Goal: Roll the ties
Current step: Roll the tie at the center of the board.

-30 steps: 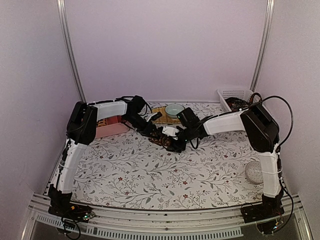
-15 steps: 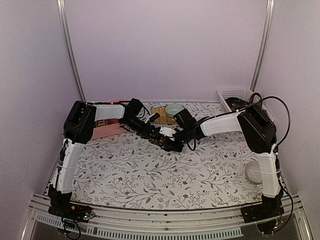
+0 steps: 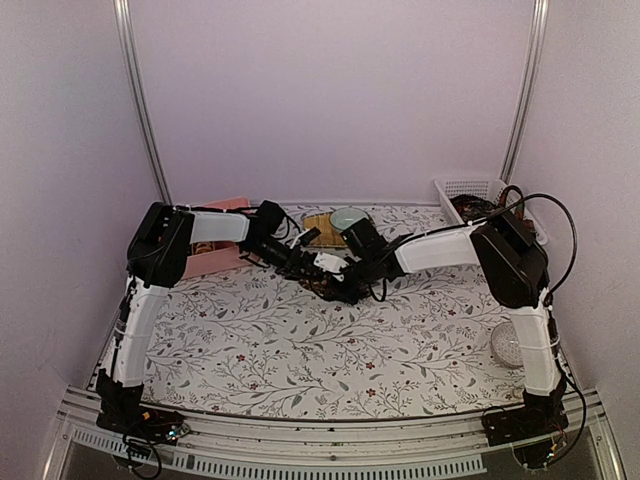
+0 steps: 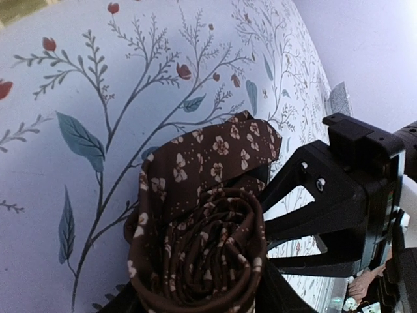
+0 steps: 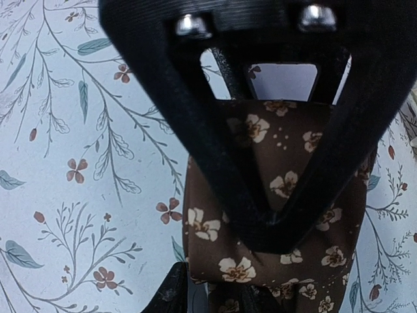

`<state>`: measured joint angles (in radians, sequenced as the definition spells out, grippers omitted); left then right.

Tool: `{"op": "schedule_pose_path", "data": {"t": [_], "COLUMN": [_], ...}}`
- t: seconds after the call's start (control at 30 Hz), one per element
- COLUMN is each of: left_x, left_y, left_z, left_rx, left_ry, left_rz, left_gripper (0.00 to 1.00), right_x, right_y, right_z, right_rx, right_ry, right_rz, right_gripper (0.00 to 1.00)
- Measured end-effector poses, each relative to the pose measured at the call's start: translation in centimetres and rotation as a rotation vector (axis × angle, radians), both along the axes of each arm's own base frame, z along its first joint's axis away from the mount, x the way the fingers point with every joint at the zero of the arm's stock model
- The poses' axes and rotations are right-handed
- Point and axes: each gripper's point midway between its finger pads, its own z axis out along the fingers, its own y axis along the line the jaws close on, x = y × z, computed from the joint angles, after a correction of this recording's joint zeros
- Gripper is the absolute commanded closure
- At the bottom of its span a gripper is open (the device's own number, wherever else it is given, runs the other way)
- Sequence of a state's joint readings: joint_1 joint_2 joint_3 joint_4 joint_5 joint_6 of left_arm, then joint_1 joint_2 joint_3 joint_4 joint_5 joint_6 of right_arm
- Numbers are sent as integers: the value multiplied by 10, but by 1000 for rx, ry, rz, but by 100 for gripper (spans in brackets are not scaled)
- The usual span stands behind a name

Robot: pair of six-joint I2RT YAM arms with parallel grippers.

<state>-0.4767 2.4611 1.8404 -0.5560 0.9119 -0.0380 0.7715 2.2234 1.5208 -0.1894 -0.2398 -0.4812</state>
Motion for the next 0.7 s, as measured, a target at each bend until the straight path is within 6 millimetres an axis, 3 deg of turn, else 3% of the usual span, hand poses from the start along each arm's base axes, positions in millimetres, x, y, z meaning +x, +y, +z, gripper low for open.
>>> {"op": "schedule_pose_path", "data": {"t": [0.3, 0.47, 0.57, 0.7], "left_x": [-6, -8, -9, -12], "left_y": [-2, -3, -3, -3], "left_z": [3, 4, 3, -1], "left_rx": [-40, -52, -58, -55], "left_ry": [20, 29, 39, 63], "left_rz": [-24, -31, -33, -32], "left_gripper": [46, 50, 58, 77], "right_x": [3, 4, 5, 4], "right_y": [3, 4, 4, 4], "right_z": [1, 1, 2, 2], "right_rx": [0, -1, -2, -7], "right_ry": [11, 13, 17, 24], "right_rz": [-10, -12, -13, -17], "right_gripper": [73, 73, 73, 73]}}
